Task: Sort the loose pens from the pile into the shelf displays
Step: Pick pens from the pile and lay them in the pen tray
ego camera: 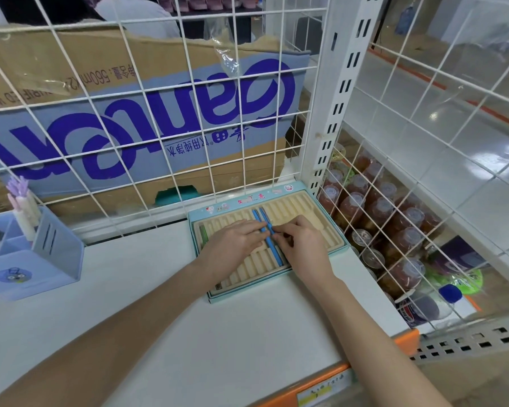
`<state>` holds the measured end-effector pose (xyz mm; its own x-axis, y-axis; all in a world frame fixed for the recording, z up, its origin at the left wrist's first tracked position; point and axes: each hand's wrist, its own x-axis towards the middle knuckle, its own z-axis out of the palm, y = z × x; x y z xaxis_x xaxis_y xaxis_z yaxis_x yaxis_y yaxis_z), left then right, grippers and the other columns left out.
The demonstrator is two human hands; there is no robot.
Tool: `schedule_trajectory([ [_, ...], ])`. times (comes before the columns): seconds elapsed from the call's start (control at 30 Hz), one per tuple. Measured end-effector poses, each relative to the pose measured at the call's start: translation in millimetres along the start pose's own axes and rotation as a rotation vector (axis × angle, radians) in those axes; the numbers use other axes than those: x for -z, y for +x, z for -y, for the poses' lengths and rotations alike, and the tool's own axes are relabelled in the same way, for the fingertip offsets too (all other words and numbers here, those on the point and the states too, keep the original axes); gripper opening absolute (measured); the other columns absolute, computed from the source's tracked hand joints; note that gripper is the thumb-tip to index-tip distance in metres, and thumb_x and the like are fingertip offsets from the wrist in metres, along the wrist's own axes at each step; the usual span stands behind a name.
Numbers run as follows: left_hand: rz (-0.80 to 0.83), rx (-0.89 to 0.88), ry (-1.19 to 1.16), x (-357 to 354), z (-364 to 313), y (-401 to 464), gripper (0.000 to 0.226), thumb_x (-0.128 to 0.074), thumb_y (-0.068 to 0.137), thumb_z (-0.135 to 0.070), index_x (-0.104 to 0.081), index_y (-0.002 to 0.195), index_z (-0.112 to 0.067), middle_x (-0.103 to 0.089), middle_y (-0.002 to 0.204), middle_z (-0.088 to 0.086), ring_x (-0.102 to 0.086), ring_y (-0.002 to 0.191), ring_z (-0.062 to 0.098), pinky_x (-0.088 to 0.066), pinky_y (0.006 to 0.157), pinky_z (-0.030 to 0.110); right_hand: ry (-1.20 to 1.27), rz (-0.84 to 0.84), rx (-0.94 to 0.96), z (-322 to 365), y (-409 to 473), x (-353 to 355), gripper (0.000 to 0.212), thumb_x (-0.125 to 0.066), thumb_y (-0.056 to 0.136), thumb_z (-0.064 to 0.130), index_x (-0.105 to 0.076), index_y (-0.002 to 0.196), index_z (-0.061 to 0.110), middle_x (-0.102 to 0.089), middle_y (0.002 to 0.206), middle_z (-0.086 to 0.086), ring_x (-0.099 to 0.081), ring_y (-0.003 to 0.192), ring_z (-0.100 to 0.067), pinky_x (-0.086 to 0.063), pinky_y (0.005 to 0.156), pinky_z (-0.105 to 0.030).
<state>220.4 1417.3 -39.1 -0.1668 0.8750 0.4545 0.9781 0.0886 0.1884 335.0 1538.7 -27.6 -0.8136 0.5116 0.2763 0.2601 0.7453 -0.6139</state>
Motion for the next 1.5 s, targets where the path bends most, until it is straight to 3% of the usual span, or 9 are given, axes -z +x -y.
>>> schedule_trajectory([
  [0.4,-0.031,0.019,-0.008,-6,2,-5,0.02,-0.064,0.074,-0.01,-0.075,0.091,-0.007,-0.071,0.097,0.01,-0.069,0.084,0.025,-0.059,0.062,0.037,0.006,-0.007,0.014,-1,-1,-1,0.021,-0.066,0.086,0.012,-0.071,0.106,0.007,-0.058,0.088,-0.009,-0.058,0.073,-0.021,-0.044,0.065,-0.025],
  [0.7,-0.103,-0.047,0.06,-7,1,-2,0.018,-0.067,0.07,-0.011,-0.075,0.085,-0.005,-0.072,0.09,0.01,-0.07,0.078,0.021,-0.057,0.074,0.034,0.015,-0.008,0.016,-2,-1,-1,0.021,-0.065,0.086,0.012,-0.071,0.106,0.006,-0.058,0.089,-0.01,-0.059,0.074,-0.022,-0.046,0.066,-0.027],
  [0.87,-0.103,-0.044,0.054,-8,2,-5,0.025,-0.081,0.067,-0.003,-0.073,0.091,-0.004,-0.069,0.098,0.014,-0.068,0.086,0.025,-0.056,0.077,0.034,0.02,-0.016,0.025,-2,-1,-2,0.021,-0.065,0.086,0.011,-0.071,0.105,0.006,-0.058,0.088,-0.011,-0.059,0.073,-0.023,-0.044,0.065,-0.026],
  [0.97,-0.044,-0.057,0.111,-16,7,-7,0.04,-0.081,0.065,0.002,-0.071,0.103,-0.006,-0.067,0.111,0.014,-0.065,0.102,0.028,-0.048,0.093,0.047,0.021,-0.029,0.039,-3,-1,-2,0.019,-0.067,0.085,0.008,-0.072,0.102,0.005,-0.058,0.085,-0.012,-0.059,0.07,-0.024,-0.044,0.063,-0.027],
  [1.1,-0.035,-0.083,0.141,-26,15,-7,0.05,-0.086,0.055,0.006,-0.071,0.102,-0.004,-0.07,0.105,0.011,-0.067,0.098,0.027,-0.038,0.089,0.055,0.029,-0.033,0.048,-3,-1,-2,0.018,-0.067,0.084,0.008,-0.072,0.101,0.006,-0.058,0.084,-0.011,-0.059,0.07,-0.023,-0.044,0.063,-0.025],
  [1.5,0.005,-0.071,0.132,-26,15,-8,0.05,-0.085,0.055,0.006,-0.071,0.102,-0.004,-0.07,0.105,0.012,-0.067,0.097,0.027,-0.036,0.09,0.055,0.011,-0.015,0.053,-3,0,-2,0.017,-0.067,0.085,0.009,-0.073,0.1,0.005,-0.058,0.084,-0.013,-0.058,0.07,-0.025,-0.047,0.063,-0.03],
])
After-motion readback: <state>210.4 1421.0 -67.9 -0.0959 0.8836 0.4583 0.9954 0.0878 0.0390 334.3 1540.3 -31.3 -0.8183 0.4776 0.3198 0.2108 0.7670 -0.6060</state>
